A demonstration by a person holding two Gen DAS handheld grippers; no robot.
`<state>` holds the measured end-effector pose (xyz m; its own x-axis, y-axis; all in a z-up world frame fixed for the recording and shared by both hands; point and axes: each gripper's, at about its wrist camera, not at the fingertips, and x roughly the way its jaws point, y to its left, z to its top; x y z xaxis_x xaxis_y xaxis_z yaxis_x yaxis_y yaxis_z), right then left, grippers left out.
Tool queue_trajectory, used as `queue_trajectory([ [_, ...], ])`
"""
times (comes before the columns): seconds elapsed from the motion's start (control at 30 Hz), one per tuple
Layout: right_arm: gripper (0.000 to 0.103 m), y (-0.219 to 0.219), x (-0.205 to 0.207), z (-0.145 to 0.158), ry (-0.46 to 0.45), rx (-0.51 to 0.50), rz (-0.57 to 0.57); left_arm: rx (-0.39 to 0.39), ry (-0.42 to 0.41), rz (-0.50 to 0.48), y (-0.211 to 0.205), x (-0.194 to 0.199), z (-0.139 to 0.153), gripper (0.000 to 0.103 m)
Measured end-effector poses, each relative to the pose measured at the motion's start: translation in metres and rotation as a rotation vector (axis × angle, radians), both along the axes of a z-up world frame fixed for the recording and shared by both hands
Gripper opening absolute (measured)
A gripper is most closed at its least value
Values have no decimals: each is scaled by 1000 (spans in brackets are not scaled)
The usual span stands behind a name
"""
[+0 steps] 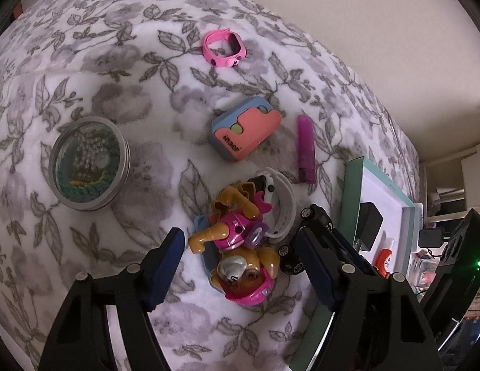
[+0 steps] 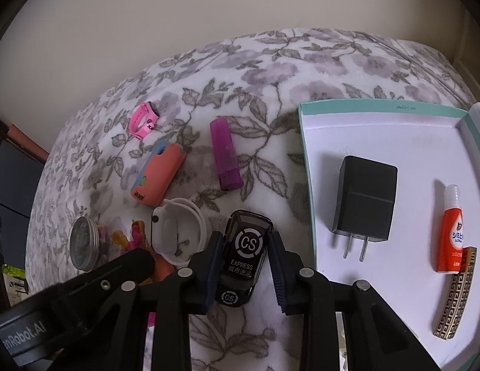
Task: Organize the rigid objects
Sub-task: 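Close the left tool on the toy figure while the right tool grasps the black car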
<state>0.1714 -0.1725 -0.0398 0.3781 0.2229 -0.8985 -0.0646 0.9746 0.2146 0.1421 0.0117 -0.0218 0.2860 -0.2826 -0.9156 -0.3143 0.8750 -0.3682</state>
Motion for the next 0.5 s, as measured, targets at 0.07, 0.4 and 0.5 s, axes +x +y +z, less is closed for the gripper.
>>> queue_trajectory([
  [0.07, 31, -1, 0, 0, 2, 6, 0, -20, 10, 3, 1, -1, -2, 76],
  [0.4, 31, -3, -6, 1, 20, 23, 3, -93, 23, 23, 0, -4, -11, 58],
  [0.5, 31, -7, -8, 1, 29, 40, -11, -67, 26, 33, 2, -4, -11, 45],
])
